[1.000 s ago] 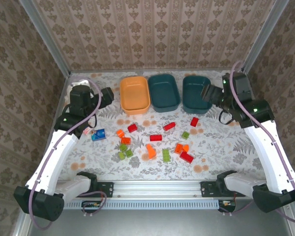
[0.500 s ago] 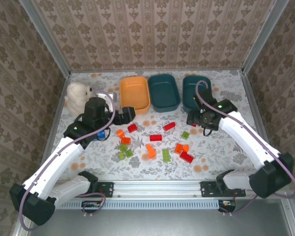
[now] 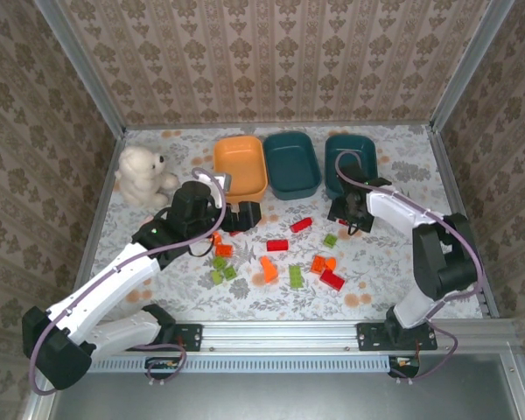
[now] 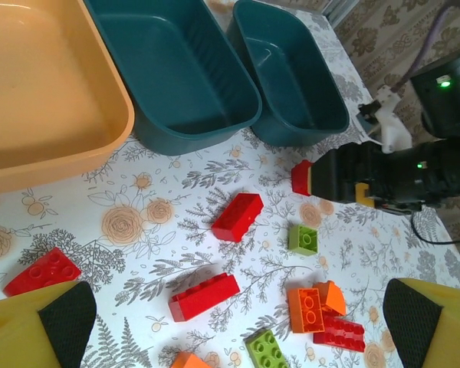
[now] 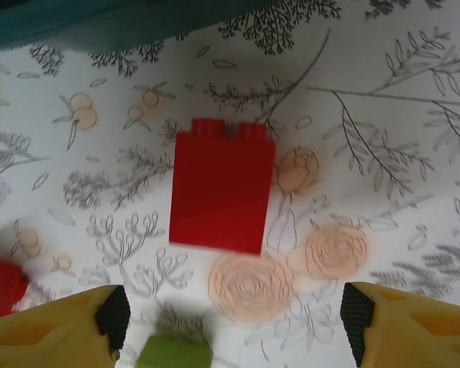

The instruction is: Sort the legos into containers by color

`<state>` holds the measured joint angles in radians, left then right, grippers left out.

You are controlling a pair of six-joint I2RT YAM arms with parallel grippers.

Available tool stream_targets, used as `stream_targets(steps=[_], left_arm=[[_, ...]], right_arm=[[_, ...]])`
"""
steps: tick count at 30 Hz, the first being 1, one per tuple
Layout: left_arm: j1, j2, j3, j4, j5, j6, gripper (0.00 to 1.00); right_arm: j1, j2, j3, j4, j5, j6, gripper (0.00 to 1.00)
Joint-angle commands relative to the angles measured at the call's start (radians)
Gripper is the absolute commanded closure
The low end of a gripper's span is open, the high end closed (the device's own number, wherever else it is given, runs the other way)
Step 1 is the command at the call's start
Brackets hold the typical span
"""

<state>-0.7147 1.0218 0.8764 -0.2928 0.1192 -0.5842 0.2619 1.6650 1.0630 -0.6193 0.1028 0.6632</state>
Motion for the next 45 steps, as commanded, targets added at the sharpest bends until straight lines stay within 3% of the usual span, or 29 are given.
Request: stream_targets(steps=[1, 15, 21, 28, 35, 37, 45], left_arm=[[-0.010, -0.006, 0.008, 0.012, -0.024, -0.011, 0.00], [-0.009, -0.017, 0.008, -0.002, -0.029, -0.003, 0.00], [-0.010, -0.014, 0.009, -0.002, -0.027, -0.003, 0.00], [-0.011, -0.013, 0.006, 0.002, -0.028, -0.005, 0.00], [-0.011, 0.000, 0.041, 0.005, -0.040, -0.009, 0.00], [-0.006, 0.020, 0.066, 0.004, -0.045, -0.009, 0.00], [0.034, 0.137, 0.168, -0.018, -0.036, -0.025, 0.00]], right_arm=[[-0.017, 0.038, 0.039, 0.047, 0.006, 0.012, 0.27], [-0.022, 0.151, 0.098, 0.067, 0.008, -0.002, 0.43], [-0.021, 0.142, 0.096, 0.051, 0.014, 0.002, 0.61], [0.023, 0.023, 0.046, -0.009, 0.035, 0.001, 0.72], [0.061, -0.253, 0.041, -0.126, 0.066, 0.012, 0.72], [0.051, -0.267, 0.088, -0.139, 0.084, -0.016, 0.71], [-0.052, 0.073, 0.425, -0.141, 0.083, -0.126, 0.73]])
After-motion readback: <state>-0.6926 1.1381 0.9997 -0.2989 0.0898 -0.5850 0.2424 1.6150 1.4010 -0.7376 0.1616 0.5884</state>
